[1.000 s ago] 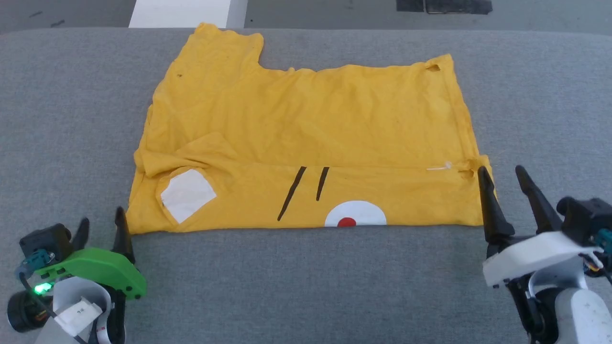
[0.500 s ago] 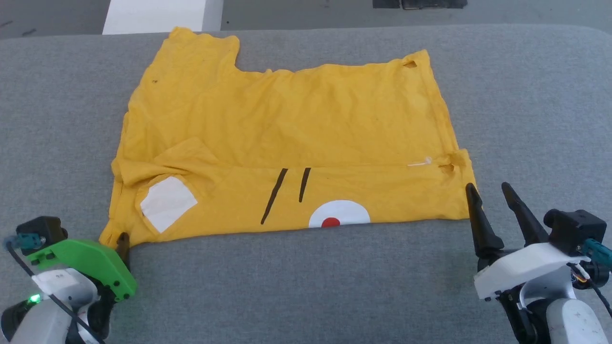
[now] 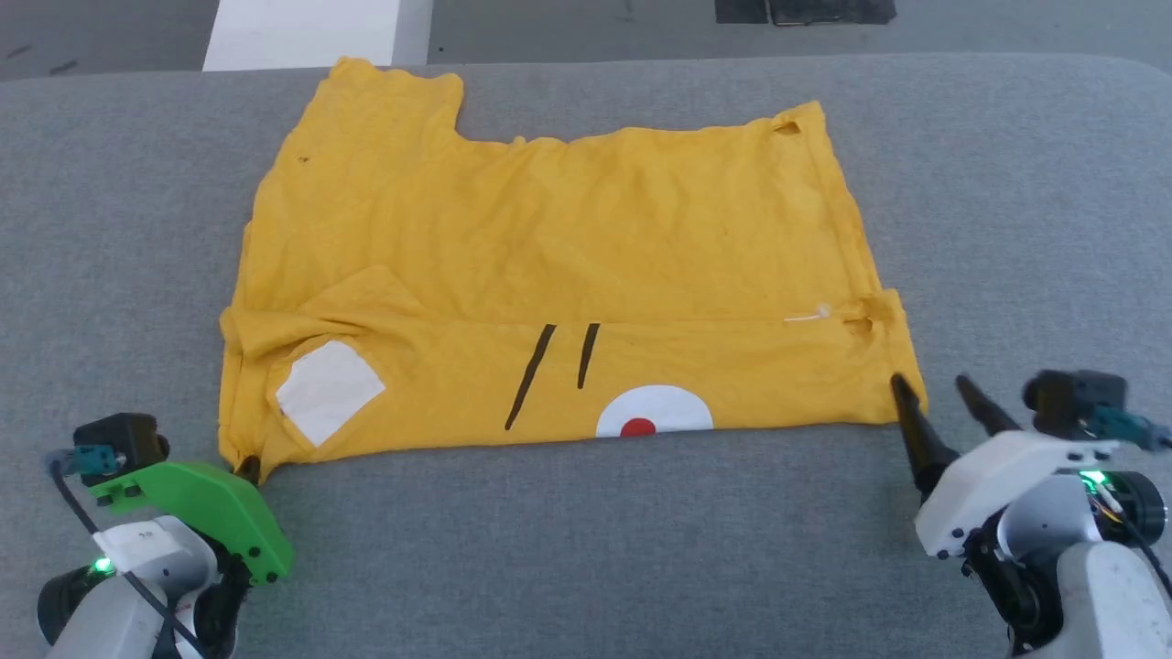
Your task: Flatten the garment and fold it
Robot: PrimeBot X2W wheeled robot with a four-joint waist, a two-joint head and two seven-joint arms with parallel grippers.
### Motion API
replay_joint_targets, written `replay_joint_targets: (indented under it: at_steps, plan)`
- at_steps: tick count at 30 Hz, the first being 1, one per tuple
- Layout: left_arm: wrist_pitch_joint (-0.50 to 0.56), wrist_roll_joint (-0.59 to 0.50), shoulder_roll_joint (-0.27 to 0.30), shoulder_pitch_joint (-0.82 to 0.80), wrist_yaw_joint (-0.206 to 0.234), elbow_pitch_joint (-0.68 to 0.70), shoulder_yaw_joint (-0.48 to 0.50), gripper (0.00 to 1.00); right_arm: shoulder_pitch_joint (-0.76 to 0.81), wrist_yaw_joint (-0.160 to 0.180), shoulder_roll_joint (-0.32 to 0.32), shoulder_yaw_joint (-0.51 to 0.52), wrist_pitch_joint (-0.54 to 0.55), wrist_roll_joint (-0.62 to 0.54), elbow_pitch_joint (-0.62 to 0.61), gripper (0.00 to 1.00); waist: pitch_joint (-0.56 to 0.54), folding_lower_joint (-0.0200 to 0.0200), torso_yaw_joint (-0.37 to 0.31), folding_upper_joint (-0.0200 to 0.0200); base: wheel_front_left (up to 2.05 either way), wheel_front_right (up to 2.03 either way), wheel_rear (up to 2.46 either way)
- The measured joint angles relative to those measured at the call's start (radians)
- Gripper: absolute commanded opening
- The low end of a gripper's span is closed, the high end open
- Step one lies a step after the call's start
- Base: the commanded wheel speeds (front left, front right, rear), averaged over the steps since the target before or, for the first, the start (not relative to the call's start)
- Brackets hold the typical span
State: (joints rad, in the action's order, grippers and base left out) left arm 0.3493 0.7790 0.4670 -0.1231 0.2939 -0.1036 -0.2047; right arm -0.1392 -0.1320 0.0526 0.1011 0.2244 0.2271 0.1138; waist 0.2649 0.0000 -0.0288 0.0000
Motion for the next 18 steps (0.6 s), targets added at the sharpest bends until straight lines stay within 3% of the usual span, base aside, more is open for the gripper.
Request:
replay_joint_targets:
  at_steps: [8,9,10,12,15,18]
  plan:
    - [-0.016,-0.013,-0.013,-0.012,-0.022,0.009,-0.033,0.0,-0.09,0.0,-0.001,0.024,0.437,-0.092,0.033,1.0,0.021,0.0,0.038,0.0,0.0,0.0,0.0]
    - [-0.016,-0.013,-0.014,-0.014,-0.024,0.009,-0.035,0.0,-0.098,0.0,-0.001,0.028,0.485,-0.096,0.025,0.83,0.025,0.0,0.042,0.0,0.0,0.0,0.0]
    - [-0.017,-0.014,-0.015,-0.018,-0.027,0.009,-0.038,0.0,-0.105,0.0,0.0,0.031,0.531,-0.097,0.015,0.44,0.028,0.0,0.047,0.0,0.0,0.0,0.0]
    - [-0.018,-0.014,-0.017,-0.022,-0.031,0.009,-0.042,0.0,-0.109,0.0,0.003,0.031,0.601,-0.096,-0.011,0.0,0.034,0.0,0.054,0.0,0.0,0.0,0.0]
    - [-0.035,-0.019,-0.018,-0.025,-0.039,0.009,-0.046,0.0,-0.106,0.0,0.004,0.028,0.655,-0.096,-0.056,0.0,0.041,0.0,0.062,0.0,0.0,0.0,0.0]
    - [-0.11,-0.058,-0.024,-0.026,-0.053,0.002,-0.052,0.0,-0.095,0.0,-0.003,0.025,0.566,-0.095,-0.106,0.0,0.035,0.0,0.067,0.0,0.0,0.0,0.0]
